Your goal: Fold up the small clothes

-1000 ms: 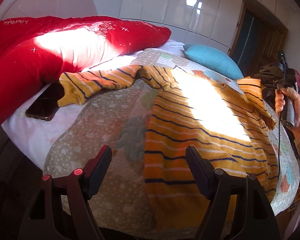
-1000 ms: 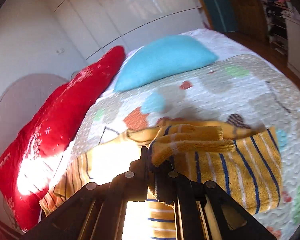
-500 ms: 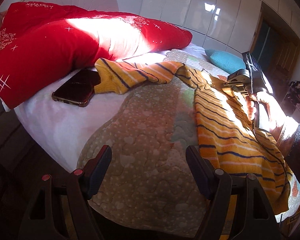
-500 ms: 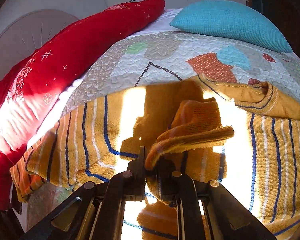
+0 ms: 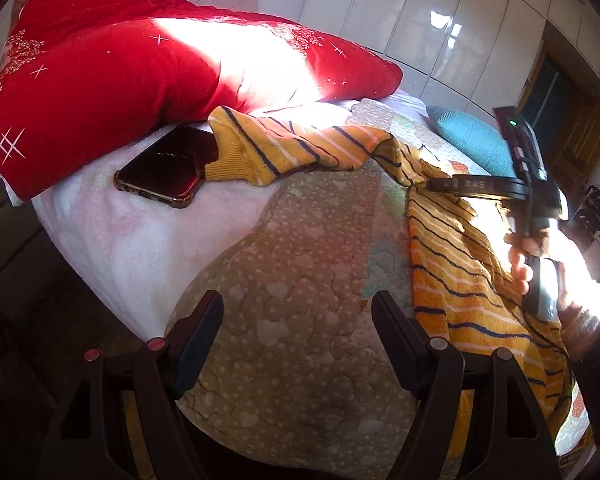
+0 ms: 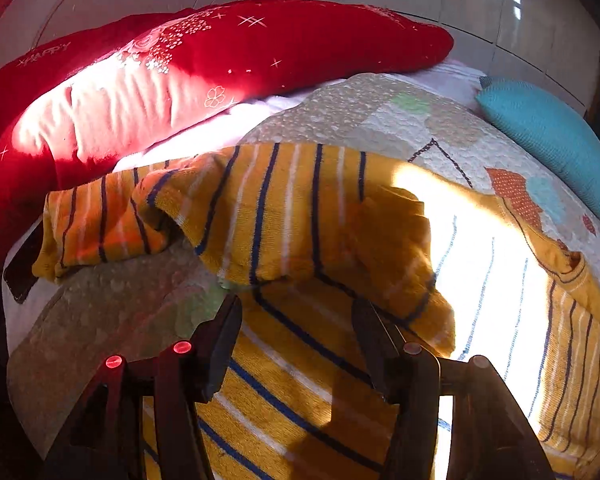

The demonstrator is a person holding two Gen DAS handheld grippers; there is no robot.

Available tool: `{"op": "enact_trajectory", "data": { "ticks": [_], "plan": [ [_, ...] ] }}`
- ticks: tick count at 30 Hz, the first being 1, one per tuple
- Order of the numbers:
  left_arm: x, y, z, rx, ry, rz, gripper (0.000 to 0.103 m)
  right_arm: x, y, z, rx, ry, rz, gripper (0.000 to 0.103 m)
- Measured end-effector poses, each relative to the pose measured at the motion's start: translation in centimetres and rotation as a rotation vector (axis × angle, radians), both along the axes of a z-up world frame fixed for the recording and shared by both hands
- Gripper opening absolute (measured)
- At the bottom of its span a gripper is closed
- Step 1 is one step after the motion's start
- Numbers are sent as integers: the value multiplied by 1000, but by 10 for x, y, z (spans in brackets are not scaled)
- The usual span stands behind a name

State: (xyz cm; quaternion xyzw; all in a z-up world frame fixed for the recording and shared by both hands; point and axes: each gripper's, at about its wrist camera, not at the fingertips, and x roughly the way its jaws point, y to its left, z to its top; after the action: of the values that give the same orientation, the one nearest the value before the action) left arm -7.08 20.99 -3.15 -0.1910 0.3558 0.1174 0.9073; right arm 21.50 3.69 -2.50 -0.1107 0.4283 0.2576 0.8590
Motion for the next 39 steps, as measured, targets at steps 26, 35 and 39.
{"op": "enact_trajectory", "data": {
  "ticks": [26, 35, 39],
  "plan": [
    [58, 21, 23, -116, -40, 51, 84, -1, -365, -6, -23, 43, -878, 12],
    [139, 71, -35, -399, 25, 110, 85, -71, -376, 16, 160, -5, -792, 41],
    [160, 77, -36, -428, -21, 137, 85, -96, -374, 19, 167, -17, -780, 46]
  ]
}}
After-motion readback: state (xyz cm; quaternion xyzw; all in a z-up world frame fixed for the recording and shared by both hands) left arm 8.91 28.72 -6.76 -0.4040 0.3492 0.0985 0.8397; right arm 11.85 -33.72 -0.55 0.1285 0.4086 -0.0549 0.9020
